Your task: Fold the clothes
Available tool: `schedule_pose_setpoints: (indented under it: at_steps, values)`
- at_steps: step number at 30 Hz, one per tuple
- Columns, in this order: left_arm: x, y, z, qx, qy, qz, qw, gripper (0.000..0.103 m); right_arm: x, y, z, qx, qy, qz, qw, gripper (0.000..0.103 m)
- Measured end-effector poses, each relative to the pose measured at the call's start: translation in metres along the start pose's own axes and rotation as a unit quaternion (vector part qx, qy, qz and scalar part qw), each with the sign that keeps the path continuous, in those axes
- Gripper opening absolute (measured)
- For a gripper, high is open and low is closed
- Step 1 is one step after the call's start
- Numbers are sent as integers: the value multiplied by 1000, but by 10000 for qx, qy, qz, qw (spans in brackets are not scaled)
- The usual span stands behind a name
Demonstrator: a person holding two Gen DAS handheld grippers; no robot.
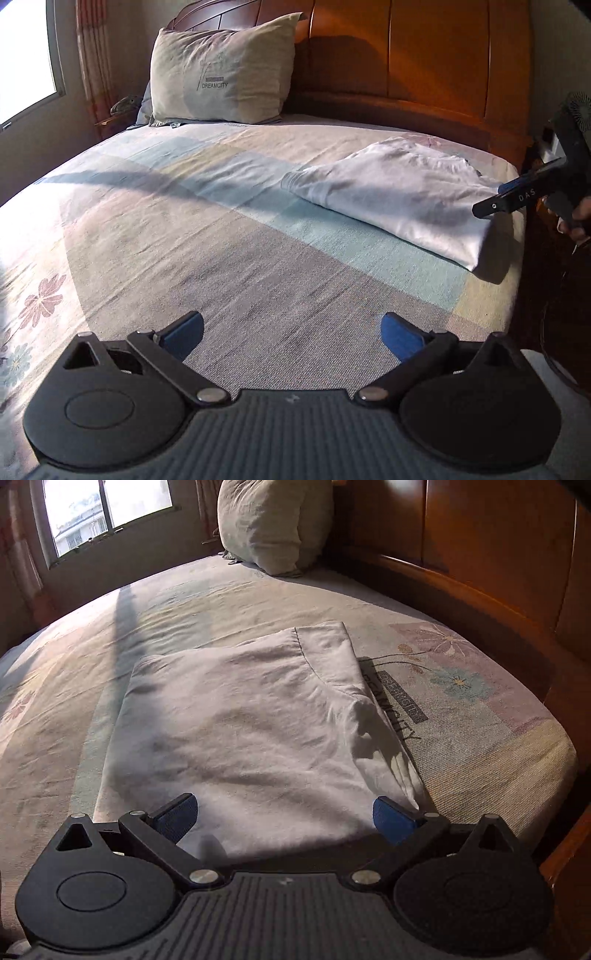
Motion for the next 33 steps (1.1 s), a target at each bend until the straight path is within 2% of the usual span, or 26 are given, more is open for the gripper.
schedule_pose_setpoints:
  at_steps: [1, 3, 8, 12, 14, 19, 22, 24, 26, 30, 32, 33]
  values:
    - [-1, -1, -2, -7, 10, 79, 10000, 102, 8, -1, -5, -68, -91, -183, 9998, 103]
    - [-2, -3, -1, 23, 29, 113, 9999, 102, 29, -1, -22, -342, 160, -463, 9982, 103]
    - [-3, -6, 0, 117, 49, 70, 9999, 102, 67, -15, -21, -262, 245, -1082, 9935, 103]
    - [-2, -9, -3, 93, 43, 151, 9998, 102, 74, -20, -19, -41, 137, -1085, 9940, 103]
    - [0, -9, -2, 99, 85, 123, 9998, 102, 75, -6, -25, -329, 146, -973, 9946, 103]
    - [1, -9, -5, 42, 94, 54, 9999, 102, 85, 24, 5, -596, 140, -947, 9936, 103]
    - [4, -12, -5, 82, 119, 46, 9999, 102, 89, 22, 34, -378, 109, -960, 9946, 103]
    - [7, -14, -4, 122, 145, 16, 9998, 102, 87, 18, 45, -216, 171, -924, 9953, 103]
    - [10, -15, -3, 141, 167, -34, 9998, 102, 82, 26, 42, -279, 250, -835, 9958, 103]
    - [13, -17, 1, 157, 204, -110, 9996, 102, 65, 55, 39, -716, -43, -930, 9931, 103]
    - [12, -18, 0, 149, 203, -110, 9996, 102, 48, 60, 55, -626, -269, -892, 9937, 103]
    - [12, -18, -1, 145, 203, -110, 9996, 102, 34, 58, 64, -496, -250, -683, 9961, 103]
Point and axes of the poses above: each gripper's, at about its wrist camera, not at the fingertips, and z roughly the way its jaws point, x to its left, y to its top, the point moved 3 cm from there along z, roughly the way its jaws point, and after that the axes turned 9 degrees about -x, right-handed, at the moved point
